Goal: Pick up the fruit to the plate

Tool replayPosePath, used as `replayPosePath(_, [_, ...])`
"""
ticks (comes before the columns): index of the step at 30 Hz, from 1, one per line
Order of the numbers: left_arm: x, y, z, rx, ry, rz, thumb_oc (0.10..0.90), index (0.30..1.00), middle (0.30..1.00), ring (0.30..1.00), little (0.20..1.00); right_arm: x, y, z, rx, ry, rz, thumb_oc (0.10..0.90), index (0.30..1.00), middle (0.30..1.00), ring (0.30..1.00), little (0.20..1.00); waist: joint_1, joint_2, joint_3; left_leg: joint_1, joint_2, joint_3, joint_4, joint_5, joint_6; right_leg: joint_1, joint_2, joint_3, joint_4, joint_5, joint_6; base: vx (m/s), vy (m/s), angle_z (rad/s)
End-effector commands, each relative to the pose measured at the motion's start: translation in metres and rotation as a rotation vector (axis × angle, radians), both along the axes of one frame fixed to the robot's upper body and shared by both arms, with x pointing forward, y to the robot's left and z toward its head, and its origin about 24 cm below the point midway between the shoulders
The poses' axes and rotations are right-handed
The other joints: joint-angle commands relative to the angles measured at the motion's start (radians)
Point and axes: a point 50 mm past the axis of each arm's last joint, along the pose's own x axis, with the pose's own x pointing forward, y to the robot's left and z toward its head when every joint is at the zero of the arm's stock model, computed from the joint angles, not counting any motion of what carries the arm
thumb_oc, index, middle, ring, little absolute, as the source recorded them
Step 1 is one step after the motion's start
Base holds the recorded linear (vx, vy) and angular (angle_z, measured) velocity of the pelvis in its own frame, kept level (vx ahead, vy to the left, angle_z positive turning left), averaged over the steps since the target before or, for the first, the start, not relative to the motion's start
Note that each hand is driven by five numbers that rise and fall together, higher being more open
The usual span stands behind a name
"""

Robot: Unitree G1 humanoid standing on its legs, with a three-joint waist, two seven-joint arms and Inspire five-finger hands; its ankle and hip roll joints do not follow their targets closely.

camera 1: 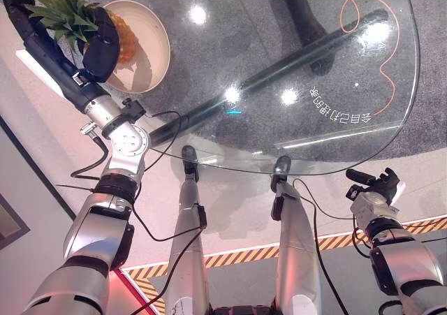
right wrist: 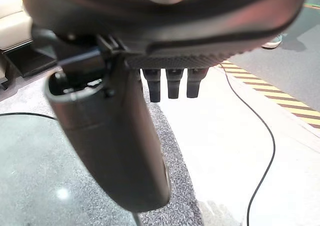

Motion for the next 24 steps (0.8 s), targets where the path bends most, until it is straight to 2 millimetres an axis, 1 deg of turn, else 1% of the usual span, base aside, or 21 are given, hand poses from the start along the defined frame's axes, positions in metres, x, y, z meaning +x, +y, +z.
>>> replayPosePath(1, [-0.010, 0.000, 0.032, -0.020, -0.202, -0.030, 0.800, 0.900, 0.900, 0.900, 0.900, -0.028, -0.029, -0.011, -0.023, 0.061, -0.163, 0.800, 0.900, 0.900, 0.900, 0.900, 0.040, -0.038, -0.023, 0.015, 0.009, -0.030, 0.181, -0.216, -0.030, 0.105, 0.021, -0.046, -0.194, 0.116, -0.007, 0.00, 0.000, 0.00])
replayPosePath(4, [-0.011, 0.002, 0.028, -0.027, -0.192, -0.029, 0.800, 0.900, 0.900, 0.900, 0.900, -0.029, -0.029, -0.012, -0.026, 0.062, -0.165, 0.800, 0.900, 0.900, 0.900, 0.900, 0.044, -0.036, -0.023, 0.027, 0.009, -0.033, 0.181, -0.217, -0.030, 0.116, 0.020, -0.047, -0.192, 0.113, -0.007, 0.00, 0.000, 0.00])
replayPosePath(5, [-0.011, 0.003, 0.028, -0.024, -0.191, -0.030, 0.800, 0.900, 0.900, 0.900, 0.900, -0.029, -0.030, -0.011, -0.023, 0.061, -0.167, 0.800, 0.900, 0.900, 0.900, 0.900, 0.046, -0.038, -0.023, 0.028, 0.009, -0.035, 0.179, -0.209, -0.029, 0.118, 0.016, -0.048, -0.196, 0.122, -0.006, 0.00, 0.000, 0.00])
replayPosePath(7, [-0.012, 0.004, 0.027, -0.019, -0.184, -0.031, 0.800, 0.900, 0.900, 0.900, 0.900, -0.030, -0.031, -0.011, -0.020, 0.064, -0.169, 0.800, 0.900, 0.900, 0.900, 0.900, 0.050, -0.039, -0.023, 0.046, 0.013, -0.034, 0.175, -0.216, -0.031, 0.137, 0.014, -0.051, -0.200, 0.116, -0.002, 0.00, -0.013, 0.04])
replayPosePath(8, [-0.012, 0.005, 0.029, -0.018, -0.188, -0.032, 0.800, 0.900, 0.900, 0.900, 0.900, -0.029, -0.031, -0.010, -0.018, 0.060, -0.169, 0.800, 0.900, 0.900, 0.900, 0.900, 0.050, -0.040, -0.023, 0.041, 0.011, -0.035, 0.170, -0.205, -0.030, 0.134, 0.012, -0.052, -0.206, 0.127, -0.002, -0.01, -0.013, 0.04])
replayPosePath(10, [-0.012, 0.005, 0.027, -0.012, -0.179, -0.037, 0.800, 0.900, 0.900, 0.900, 0.900, -0.030, -0.031, -0.012, -0.016, 0.064, -0.168, 0.800, 0.900, 0.900, 0.900, 0.900, 0.052, -0.042, -0.023, 0.065, 0.016, -0.034, 0.163, -0.213, -0.033, 0.158, 0.012, -0.051, -0.211, 0.120, 0.001, 0.00, -0.010, 0.04])
replayPosePath(11, [-0.012, 0.006, 0.028, -0.009, -0.181, -0.039, 0.800, 0.900, 0.900, 0.900, 0.900, -0.029, -0.030, -0.011, -0.015, 0.060, -0.169, 0.800, 0.900, 0.900, 0.900, 0.900, 0.052, -0.043, -0.023, 0.065, 0.015, -0.034, 0.157, -0.202, -0.031, 0.158, 0.010, -0.051, -0.218, 0.130, 0.001, 0.00, 0.000, 0.00])
replayPosePath(12, [-0.012, 0.006, 0.025, -0.006, -0.173, -0.040, 0.800, 0.900, 0.900, 0.900, 0.900, -0.031, -0.030, -0.013, -0.014, 0.066, -0.169, 0.800, 0.900, 0.900, 0.900, 0.900, 0.054, -0.044, -0.023, 0.084, 0.017, -0.032, 0.153, -0.210, -0.033, 0.176, 0.011, -0.051, -0.220, 0.123, 0.004, 0.00, 0.000, 0.00])
replayPosePath(13, [-0.012, 0.006, 0.026, -0.004, -0.172, -0.042, 0.800, 0.900, 0.900, 0.900, 0.900, -0.031, -0.031, -0.013, -0.012, 0.065, -0.170, 0.800, 0.900, 0.900, 0.900, 0.900, 0.054, -0.045, -0.023, 0.086, 0.016, -0.032, 0.147, -0.200, -0.032, 0.179, 0.008, -0.051, -0.227, 0.133, 0.005, 0.00, 0.000, 0.00])
replayPosePath(15, [-0.012, 0.008, 0.024, 0.000, -0.162, -0.045, 0.800, 0.900, 0.900, 0.900, 0.900, -0.032, -0.031, -0.015, -0.006, 0.071, -0.170, 0.800, 0.900, 0.900, 0.900, 0.900, 0.056, -0.047, -0.023, 0.104, 0.016, -0.031, 0.137, -0.197, -0.032, 0.200, 0.005, -0.051, -0.237, 0.137, 0.009, 0.00, 0.000, 0.00])
replayPosePath(24, [-0.012, 0.012, 0.012, 0.030, -0.102, -0.065, 0.800, 0.900, 0.900, 0.900, 0.900, -0.041, -0.029, -0.026, 0.019, 0.101, -0.174, 0.800, 0.900, 0.900, 0.900, 0.900, 0.069, -0.057, -0.023, 0.191, 0.024, -0.024, 0.106, -0.197, -0.035, 0.292, -0.005, -0.055, -0.269, 0.140, 0.019, 0.00, 0.000, 0.00])
